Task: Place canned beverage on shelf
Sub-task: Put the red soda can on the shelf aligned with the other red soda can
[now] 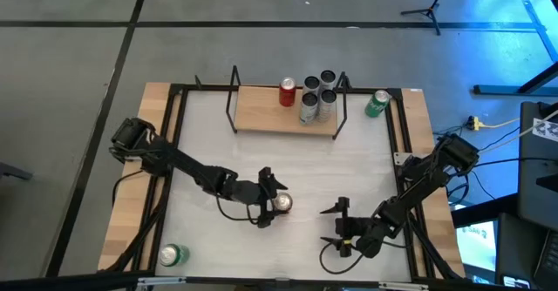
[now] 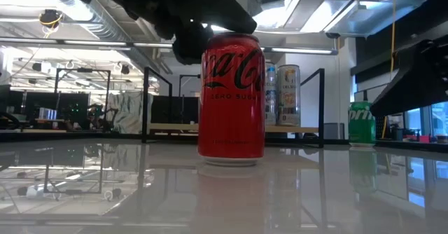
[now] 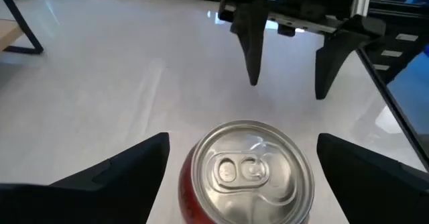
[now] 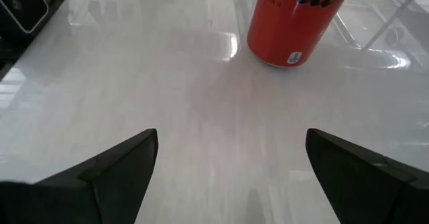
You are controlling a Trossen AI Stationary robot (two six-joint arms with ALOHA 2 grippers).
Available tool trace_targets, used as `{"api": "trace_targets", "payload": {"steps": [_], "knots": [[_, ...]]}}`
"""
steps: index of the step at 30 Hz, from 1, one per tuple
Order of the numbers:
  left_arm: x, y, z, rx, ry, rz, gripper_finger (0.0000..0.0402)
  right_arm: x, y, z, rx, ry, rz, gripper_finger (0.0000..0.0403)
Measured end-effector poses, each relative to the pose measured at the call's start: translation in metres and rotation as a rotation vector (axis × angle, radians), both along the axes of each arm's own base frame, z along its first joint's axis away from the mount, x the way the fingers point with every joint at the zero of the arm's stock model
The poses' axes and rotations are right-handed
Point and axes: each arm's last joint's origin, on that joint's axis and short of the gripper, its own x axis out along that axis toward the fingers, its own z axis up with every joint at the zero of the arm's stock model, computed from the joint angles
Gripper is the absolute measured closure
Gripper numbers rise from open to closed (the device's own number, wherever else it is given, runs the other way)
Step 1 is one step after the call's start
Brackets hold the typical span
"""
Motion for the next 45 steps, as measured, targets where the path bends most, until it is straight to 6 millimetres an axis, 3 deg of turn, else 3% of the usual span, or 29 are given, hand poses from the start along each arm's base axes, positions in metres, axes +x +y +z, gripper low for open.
{"api": "trace_targets", "payload": {"steps": [15, 29, 45], "knots": [[-0.001, 0.000, -0.004, 0.024, 0.029, 0.017, 0.0034, 0.001, -0.002, 0.000, -0.007, -0.008, -0.016, 0.0026], [-0.002, 0.001, -0.005, 0.038, 0.041, 0.014, 0.0139, 0.001, -0.002, 0.000, -0.007, -0.008, -0.016, 0.0026], [-0.007, 0.004, 0.010, 0.027, 0.026, -0.018, 0.0151, 0.001, -0.001, 0.000, -0.006, -0.008, -0.015, 0.0026]]}}
